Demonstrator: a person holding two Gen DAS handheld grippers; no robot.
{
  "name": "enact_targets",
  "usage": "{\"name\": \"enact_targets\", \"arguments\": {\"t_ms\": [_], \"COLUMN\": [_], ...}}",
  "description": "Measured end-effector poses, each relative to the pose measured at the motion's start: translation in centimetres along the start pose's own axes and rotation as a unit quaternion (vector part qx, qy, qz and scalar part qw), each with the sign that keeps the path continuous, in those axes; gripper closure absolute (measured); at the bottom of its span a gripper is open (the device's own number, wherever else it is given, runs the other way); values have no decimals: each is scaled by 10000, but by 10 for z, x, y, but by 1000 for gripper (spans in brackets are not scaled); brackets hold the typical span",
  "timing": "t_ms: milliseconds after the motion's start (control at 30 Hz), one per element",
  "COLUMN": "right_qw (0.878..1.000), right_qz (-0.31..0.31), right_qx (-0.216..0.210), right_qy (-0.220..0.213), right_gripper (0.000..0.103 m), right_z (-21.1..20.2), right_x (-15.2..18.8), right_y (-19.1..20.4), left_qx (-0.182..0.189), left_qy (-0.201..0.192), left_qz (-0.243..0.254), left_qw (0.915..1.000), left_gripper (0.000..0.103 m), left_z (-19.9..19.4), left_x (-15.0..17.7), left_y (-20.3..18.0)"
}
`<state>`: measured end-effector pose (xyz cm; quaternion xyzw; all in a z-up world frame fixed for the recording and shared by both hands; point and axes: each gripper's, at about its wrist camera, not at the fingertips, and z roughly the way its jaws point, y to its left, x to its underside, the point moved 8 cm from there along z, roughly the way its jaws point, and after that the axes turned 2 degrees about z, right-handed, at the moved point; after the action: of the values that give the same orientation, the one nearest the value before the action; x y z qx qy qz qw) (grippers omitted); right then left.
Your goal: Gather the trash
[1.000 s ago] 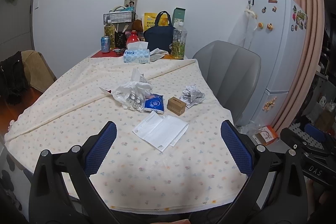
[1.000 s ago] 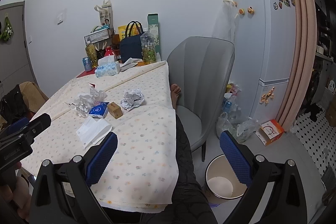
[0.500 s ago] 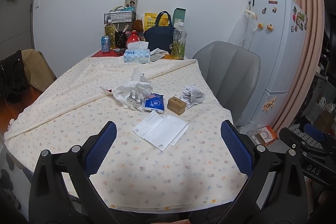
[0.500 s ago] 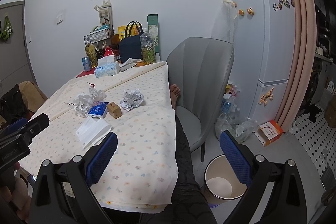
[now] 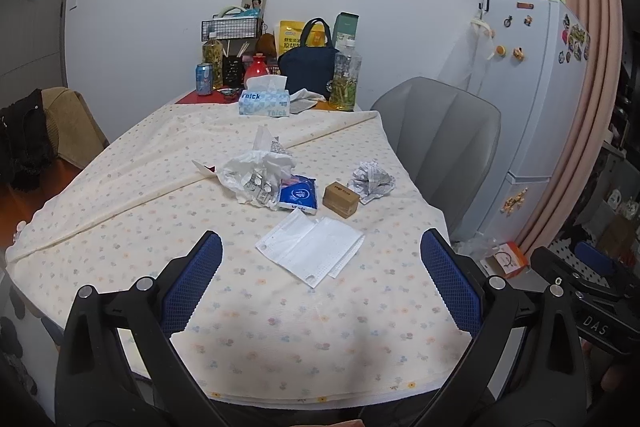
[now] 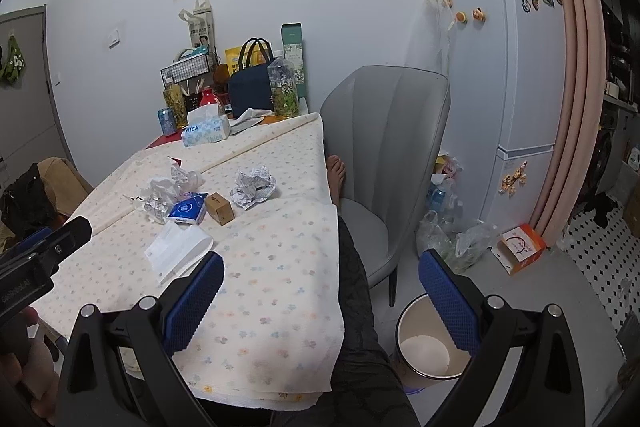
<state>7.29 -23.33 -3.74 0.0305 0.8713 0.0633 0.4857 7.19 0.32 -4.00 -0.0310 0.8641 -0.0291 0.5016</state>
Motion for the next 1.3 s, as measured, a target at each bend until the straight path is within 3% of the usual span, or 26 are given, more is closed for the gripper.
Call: {"name": "enact_targets", "arguments": {"t_ms": [433, 933, 1167, 1300], "right_qw": [9998, 9955, 9915, 9864], "right_qz": [-76, -428, -533, -511], "right_qx": [-187, -841, -1076, -1310], "right_qy": [-16, 95, 504, 855], "right_gripper": [7, 8, 15, 21], "right_z": [16, 59, 94, 118], "right_x": [-7, -21, -15, -8], "right_y": [19, 68, 85, 100], "left_qx": [-139, -300, -253, -192], "left_qy": [-6, 87, 214, 400], "left_qz": [-226, -505, -754, -805], "left_qw": [9996, 9982, 9966, 9958], "left_gripper": [4, 5, 5, 14], "left_z": [8, 39, 59, 74], "left_x": [-4, -14, -8, -3], "left_y": [35, 87, 109, 114]}}
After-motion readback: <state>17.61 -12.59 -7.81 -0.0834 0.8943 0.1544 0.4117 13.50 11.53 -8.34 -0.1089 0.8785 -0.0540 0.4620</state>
